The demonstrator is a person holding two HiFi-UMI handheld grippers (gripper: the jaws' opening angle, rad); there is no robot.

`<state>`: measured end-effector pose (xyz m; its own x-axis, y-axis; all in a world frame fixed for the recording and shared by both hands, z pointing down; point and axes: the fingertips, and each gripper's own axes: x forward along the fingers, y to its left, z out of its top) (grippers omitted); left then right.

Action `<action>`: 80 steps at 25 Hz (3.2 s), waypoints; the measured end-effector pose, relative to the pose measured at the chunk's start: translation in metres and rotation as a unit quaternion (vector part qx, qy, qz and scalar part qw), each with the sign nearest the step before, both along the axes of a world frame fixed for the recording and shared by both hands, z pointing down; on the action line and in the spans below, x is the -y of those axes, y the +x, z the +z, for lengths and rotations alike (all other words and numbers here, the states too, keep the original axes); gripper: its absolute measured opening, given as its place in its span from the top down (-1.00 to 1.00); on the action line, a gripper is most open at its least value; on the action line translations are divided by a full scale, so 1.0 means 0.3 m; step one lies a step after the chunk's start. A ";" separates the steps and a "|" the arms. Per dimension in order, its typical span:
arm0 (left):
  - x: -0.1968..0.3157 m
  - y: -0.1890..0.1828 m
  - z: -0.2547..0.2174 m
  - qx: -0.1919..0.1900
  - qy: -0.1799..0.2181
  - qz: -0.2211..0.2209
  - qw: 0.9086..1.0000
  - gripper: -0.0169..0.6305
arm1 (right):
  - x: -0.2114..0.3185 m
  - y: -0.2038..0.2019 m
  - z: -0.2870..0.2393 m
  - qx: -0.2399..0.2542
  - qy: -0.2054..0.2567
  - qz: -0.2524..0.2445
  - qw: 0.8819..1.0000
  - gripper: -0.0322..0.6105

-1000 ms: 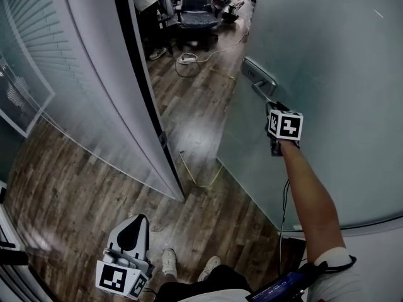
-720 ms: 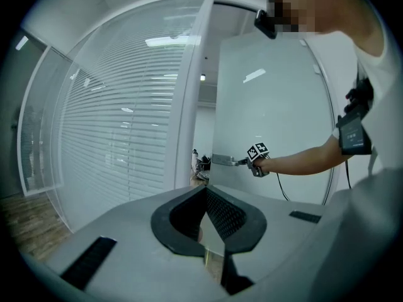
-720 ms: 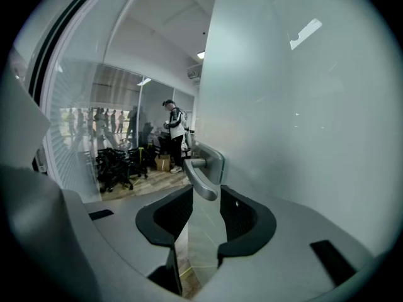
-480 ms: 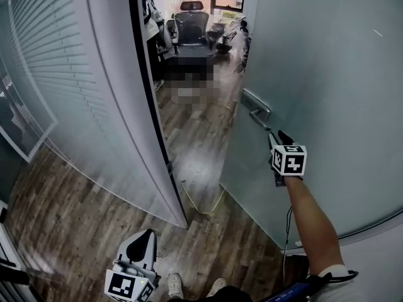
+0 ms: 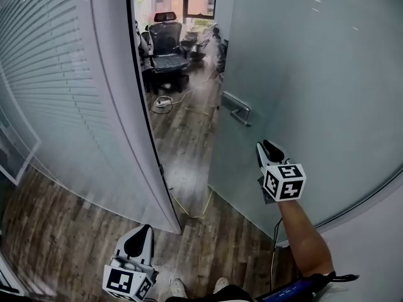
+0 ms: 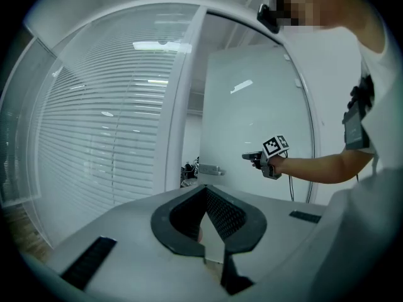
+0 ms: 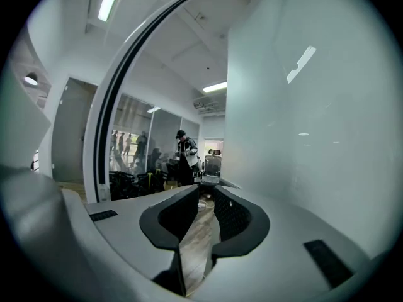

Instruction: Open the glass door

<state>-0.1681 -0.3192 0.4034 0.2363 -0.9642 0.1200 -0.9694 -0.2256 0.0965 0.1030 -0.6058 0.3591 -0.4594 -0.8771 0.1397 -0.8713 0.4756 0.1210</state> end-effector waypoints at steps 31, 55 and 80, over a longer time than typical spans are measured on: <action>-0.271 -0.041 -0.100 -0.007 0.045 0.140 0.989 0.95 | -1.136 -0.128 -0.171 0.085 0.079 0.010 0.993 0.89; -0.738 0.224 -0.250 0.022 0.056 0.097 0.993 0.95 | -1.579 0.081 -0.224 0.110 0.073 -0.069 0.989 0.89; -0.821 -0.044 -0.279 0.013 0.066 0.124 0.990 0.95 | -1.674 -0.205 -0.233 0.091 0.076 -0.045 0.992 0.90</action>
